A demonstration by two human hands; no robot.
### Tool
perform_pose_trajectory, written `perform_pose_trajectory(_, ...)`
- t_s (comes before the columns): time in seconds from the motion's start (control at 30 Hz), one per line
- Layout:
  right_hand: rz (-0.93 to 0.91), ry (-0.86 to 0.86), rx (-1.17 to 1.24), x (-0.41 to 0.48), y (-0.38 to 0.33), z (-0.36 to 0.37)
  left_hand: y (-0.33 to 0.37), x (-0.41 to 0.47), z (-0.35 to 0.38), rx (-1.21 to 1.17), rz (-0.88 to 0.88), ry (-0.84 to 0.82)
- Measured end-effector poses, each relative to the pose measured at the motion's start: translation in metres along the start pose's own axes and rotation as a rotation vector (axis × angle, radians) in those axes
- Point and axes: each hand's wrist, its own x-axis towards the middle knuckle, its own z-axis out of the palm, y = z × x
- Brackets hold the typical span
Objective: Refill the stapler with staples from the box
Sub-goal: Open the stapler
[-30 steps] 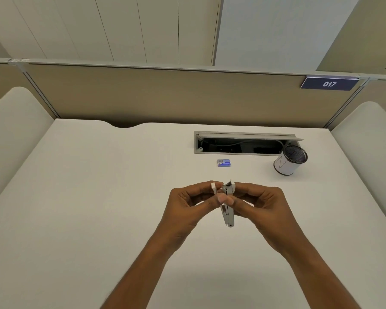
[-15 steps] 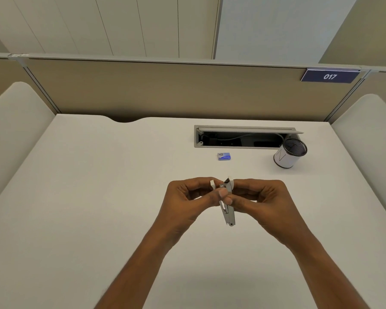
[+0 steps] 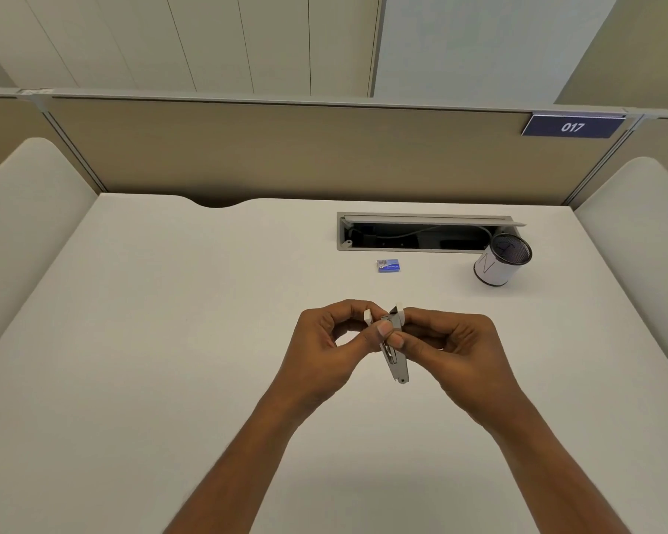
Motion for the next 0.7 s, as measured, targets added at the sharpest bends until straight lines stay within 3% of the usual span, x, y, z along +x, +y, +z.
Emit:
perform_pose_trajectory(0.4, 0.049, 0.11, 0.026, -0.003, 0.007, 0.007, 0.001, 0.0, -0.003, -0.103, -0.078, -0.035)
perform_pose_trajectory(0.7, 0.101, -0.142, -0.077, 0.007, -0.006, -0.013, 0.01, 0.006, -0.012, 0.068, -0.088, -0.127)
